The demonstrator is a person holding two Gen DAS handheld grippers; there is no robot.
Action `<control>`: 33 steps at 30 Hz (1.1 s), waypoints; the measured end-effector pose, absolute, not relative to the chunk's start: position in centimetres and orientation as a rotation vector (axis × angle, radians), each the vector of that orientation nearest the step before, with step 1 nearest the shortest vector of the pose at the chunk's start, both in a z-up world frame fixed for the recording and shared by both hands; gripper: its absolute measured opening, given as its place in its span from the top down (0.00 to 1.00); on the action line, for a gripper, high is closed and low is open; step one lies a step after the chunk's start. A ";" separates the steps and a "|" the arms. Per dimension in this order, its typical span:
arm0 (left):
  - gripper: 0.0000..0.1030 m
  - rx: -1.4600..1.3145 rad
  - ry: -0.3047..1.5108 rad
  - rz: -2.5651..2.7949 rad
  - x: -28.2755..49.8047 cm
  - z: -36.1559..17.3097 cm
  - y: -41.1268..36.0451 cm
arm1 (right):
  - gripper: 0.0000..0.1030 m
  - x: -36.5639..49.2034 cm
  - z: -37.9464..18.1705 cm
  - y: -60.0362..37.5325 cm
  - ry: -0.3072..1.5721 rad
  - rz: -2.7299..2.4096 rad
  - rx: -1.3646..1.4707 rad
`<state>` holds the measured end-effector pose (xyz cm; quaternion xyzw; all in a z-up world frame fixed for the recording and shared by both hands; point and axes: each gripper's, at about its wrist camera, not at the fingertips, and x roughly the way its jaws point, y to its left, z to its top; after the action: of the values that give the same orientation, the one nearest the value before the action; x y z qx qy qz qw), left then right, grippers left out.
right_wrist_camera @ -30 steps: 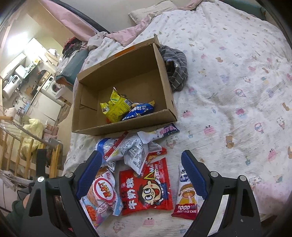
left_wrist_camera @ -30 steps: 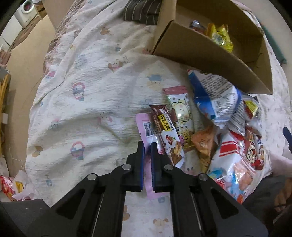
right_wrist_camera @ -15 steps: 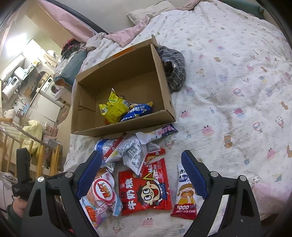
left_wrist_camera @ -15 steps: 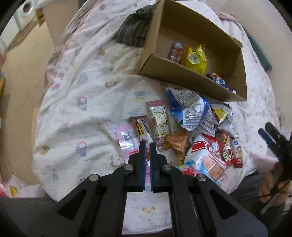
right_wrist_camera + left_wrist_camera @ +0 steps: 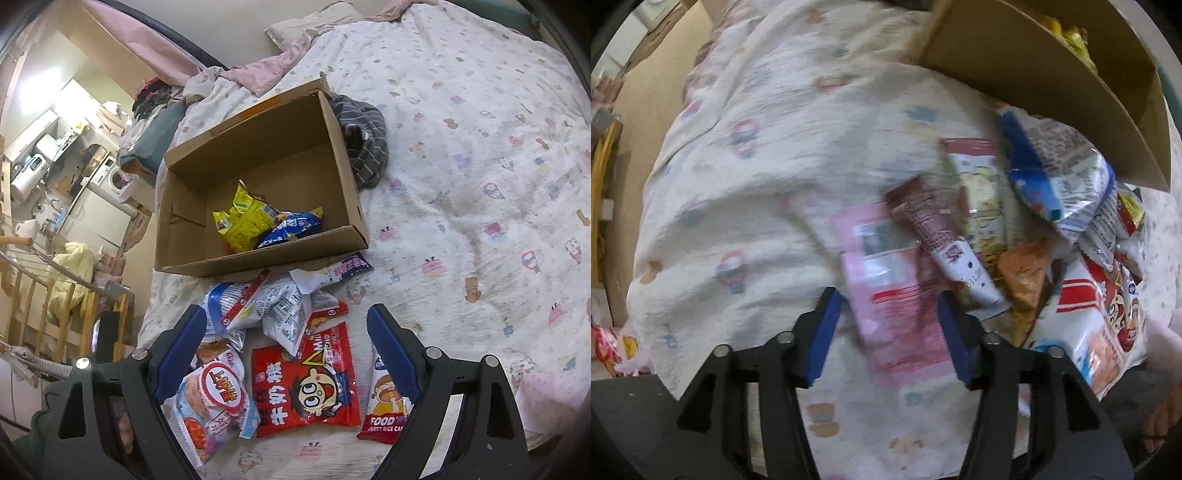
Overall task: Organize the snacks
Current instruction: 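Grasp the pink packet with the left gripper and lift it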
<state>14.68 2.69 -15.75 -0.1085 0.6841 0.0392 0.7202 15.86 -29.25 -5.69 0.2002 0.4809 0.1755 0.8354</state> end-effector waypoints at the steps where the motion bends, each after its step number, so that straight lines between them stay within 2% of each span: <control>1: 0.43 -0.219 1.512 0.084 14.9 -15.9 2.1 | 0.12 15.8 -5.6 -29.3 1.017 0.373 0.426; 2: 0.36 -0.205 1.516 0.085 15.0 -16.0 1.7 | 0.12 15.8 -5.6 -29.4 1.016 0.373 0.430; 4: 0.32 -0.159 1.526 0.101 15.3 -16.7 0.9 | 0.12 15.8 -5.5 -29.5 1.014 0.373 0.438; 8: 0.31 -0.154 1.529 0.129 15.7 -17.5 0.9 | 0.12 15.7 -5.6 -30.0 1.013 0.370 0.450; 9: 0.32 -0.154 1.520 0.119 15.6 -17.4 1.1 | 0.12 15.7 -5.6 -30.1 1.012 0.370 0.454; 10: 0.43 -0.147 1.506 0.116 15.4 -17.2 1.2 | 0.12 15.7 -5.6 -30.2 1.011 0.371 0.457; 12: 0.48 -0.143 1.496 0.103 14.5 -16.8 1.7 | 0.12 15.8 -5.6 -30.3 1.013 0.370 0.460; 16: 0.71 -0.114 1.474 0.055 13.7 -15.2 1.6 | 0.12 16.0 -5.8 -30.2 1.023 0.364 0.464; 18: 0.73 -0.104 1.470 0.038 13.3 -14.2 1.8 | 0.12 16.0 -5.8 -30.1 1.022 0.363 0.463; 20: 0.85 -0.107 1.466 0.030 13.0 -13.5 2.3 | 0.12 16.1 -5.7 -30.1 1.020 0.365 0.460; 33: 0.88 -0.121 1.346 -0.035 11.4 -5.4 3.4 | 0.12 15.7 -5.6 -30.1 1.032 0.377 0.455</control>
<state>11.39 3.44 -5.36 -0.0560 0.6229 -0.0160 0.7801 15.68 -30.07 -5.64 0.2142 0.4860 0.1778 0.8285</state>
